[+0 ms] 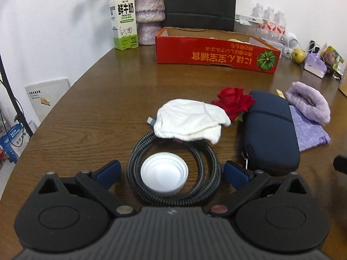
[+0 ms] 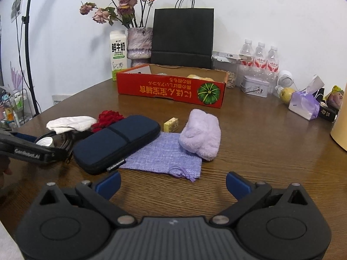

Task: Organize objects
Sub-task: 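Grasp the black braided cable with the left gripper while the right grasps the navy pouch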

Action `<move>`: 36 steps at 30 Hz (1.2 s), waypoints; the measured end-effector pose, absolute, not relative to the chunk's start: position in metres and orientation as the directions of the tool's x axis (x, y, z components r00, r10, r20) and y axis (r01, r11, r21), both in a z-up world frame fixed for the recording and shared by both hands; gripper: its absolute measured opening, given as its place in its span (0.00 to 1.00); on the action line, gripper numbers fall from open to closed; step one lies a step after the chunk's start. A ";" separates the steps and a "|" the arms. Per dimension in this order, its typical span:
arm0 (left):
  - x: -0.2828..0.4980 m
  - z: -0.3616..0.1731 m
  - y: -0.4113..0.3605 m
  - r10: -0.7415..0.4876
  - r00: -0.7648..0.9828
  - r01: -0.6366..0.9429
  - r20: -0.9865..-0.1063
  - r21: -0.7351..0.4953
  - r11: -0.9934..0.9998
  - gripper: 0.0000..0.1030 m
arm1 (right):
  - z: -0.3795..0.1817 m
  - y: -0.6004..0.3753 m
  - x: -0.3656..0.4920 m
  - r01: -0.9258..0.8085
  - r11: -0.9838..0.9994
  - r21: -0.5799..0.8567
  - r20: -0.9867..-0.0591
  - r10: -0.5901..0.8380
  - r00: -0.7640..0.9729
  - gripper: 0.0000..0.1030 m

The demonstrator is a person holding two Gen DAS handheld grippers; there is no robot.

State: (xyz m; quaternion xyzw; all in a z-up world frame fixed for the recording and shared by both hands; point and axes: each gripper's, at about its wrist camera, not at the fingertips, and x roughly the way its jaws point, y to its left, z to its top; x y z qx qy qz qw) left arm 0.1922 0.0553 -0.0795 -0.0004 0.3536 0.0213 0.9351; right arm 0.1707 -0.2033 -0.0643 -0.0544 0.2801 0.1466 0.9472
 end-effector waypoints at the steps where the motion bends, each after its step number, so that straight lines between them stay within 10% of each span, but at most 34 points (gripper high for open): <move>1: 0.193 -0.080 0.056 0.045 0.752 -0.050 -0.658 0.011 0.999 1.00 | -0.065 -0.203 0.171 -0.310 0.950 -0.021 -0.548 0.248 0.799 1.00; 3: 0.190 -0.080 0.055 0.052 0.767 -0.059 -0.639 0.011 0.998 0.87 | -0.066 -0.202 0.173 -0.313 0.950 -0.020 -0.551 0.251 0.796 1.00; 36: 0.124 -0.042 0.086 0.119 0.897 -0.160 -0.426 -0.062 0.985 0.86 | -0.076 -0.078 0.252 -0.284 0.959 -0.015 -0.651 0.207 0.730 1.00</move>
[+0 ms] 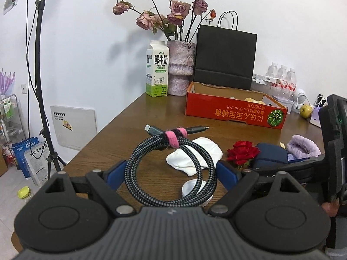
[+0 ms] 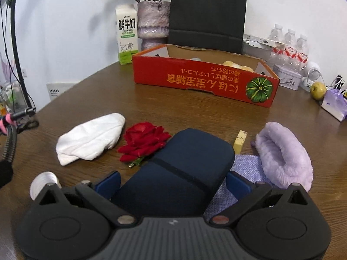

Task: Organize objects
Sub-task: 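Grasp the black braided cable with the left gripper while the right grasps the navy pouch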

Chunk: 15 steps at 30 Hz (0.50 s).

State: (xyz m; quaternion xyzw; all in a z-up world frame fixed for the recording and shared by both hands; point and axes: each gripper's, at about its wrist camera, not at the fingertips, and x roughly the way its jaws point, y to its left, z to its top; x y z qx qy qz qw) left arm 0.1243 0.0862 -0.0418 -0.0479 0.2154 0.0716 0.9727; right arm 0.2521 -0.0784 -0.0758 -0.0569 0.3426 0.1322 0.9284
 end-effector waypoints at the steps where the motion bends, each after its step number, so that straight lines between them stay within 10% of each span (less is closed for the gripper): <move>1: 0.124 -0.042 0.086 0.117 0.896 -0.160 -0.427 -0.066 0.985 0.86 | -0.078 -0.079 0.253 -0.285 0.958 -0.004 -0.656 0.213 0.724 1.00; 15: 0.117 -0.042 0.086 0.117 0.894 -0.164 -0.433 -0.073 0.984 0.86 | -0.073 -0.107 0.236 -0.416 0.908 0.045 -0.647 0.344 0.681 0.79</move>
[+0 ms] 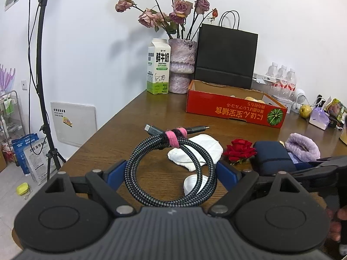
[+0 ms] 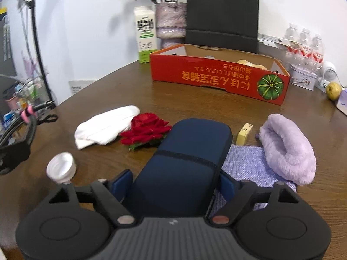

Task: Organize objects

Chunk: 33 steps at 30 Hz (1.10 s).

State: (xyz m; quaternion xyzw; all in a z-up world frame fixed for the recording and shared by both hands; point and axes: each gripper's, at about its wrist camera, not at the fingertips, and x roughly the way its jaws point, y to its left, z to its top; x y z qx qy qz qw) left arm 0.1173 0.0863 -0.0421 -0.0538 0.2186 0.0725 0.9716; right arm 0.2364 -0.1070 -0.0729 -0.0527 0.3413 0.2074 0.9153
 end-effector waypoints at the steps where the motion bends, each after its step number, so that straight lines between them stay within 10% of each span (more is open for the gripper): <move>1: 0.116 -0.042 0.086 0.118 0.894 -0.165 -0.432 -0.073 0.984 0.86 | -0.072 -0.110 0.235 -0.429 0.902 0.046 -0.649 0.353 0.674 0.78; 13: 0.112 -0.037 0.079 0.117 0.897 -0.161 -0.426 -0.068 0.985 0.86 | -0.074 -0.111 0.237 -0.470 0.883 0.002 -0.663 0.353 0.661 0.83; 20: 0.105 -0.034 0.077 0.131 0.897 -0.173 -0.423 -0.061 0.983 0.86 | -0.074 -0.122 0.229 -0.451 0.892 0.033 -0.611 0.375 0.697 0.64; 33: 0.109 -0.022 0.060 0.109 0.909 -0.142 -0.402 -0.054 0.988 0.86 | -0.055 -0.141 0.212 -0.444 0.893 0.078 -0.521 0.416 0.745 0.60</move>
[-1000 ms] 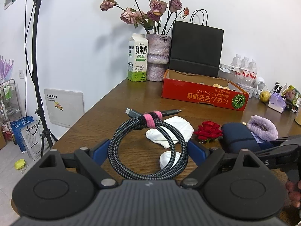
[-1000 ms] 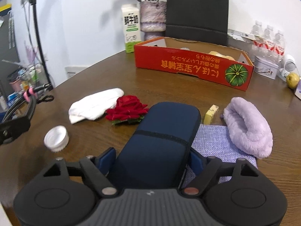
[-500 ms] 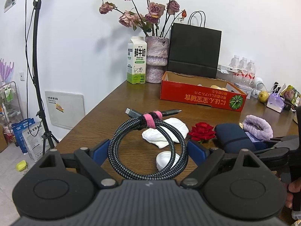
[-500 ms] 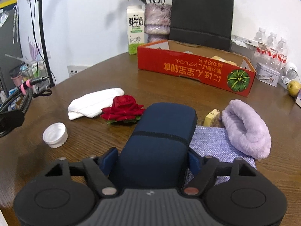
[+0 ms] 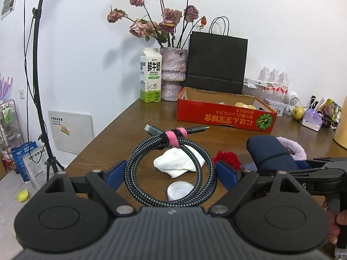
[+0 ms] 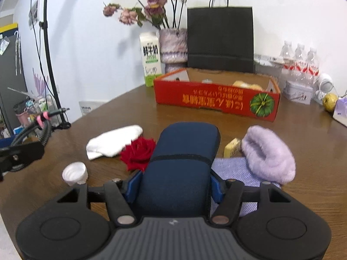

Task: Organize objects

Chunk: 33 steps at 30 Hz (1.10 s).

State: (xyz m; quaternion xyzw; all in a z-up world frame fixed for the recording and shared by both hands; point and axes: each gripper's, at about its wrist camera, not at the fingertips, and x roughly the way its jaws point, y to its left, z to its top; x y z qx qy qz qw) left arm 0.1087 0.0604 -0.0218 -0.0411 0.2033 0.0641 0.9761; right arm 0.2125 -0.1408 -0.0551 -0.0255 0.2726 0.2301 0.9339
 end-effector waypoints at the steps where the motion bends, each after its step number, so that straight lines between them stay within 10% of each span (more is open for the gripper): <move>1: 0.110 -0.021 0.058 0.106 0.910 -0.139 -0.400 -0.054 0.989 0.86 | -0.053 -0.142 0.212 -0.444 0.893 0.079 -0.513 0.418 0.749 0.60; 33: 0.224 0.034 0.002 0.066 0.949 -0.116 -0.307 -0.149 0.982 0.86 | 0.007 -0.178 0.274 -0.434 0.893 0.115 -0.363 0.445 0.819 0.60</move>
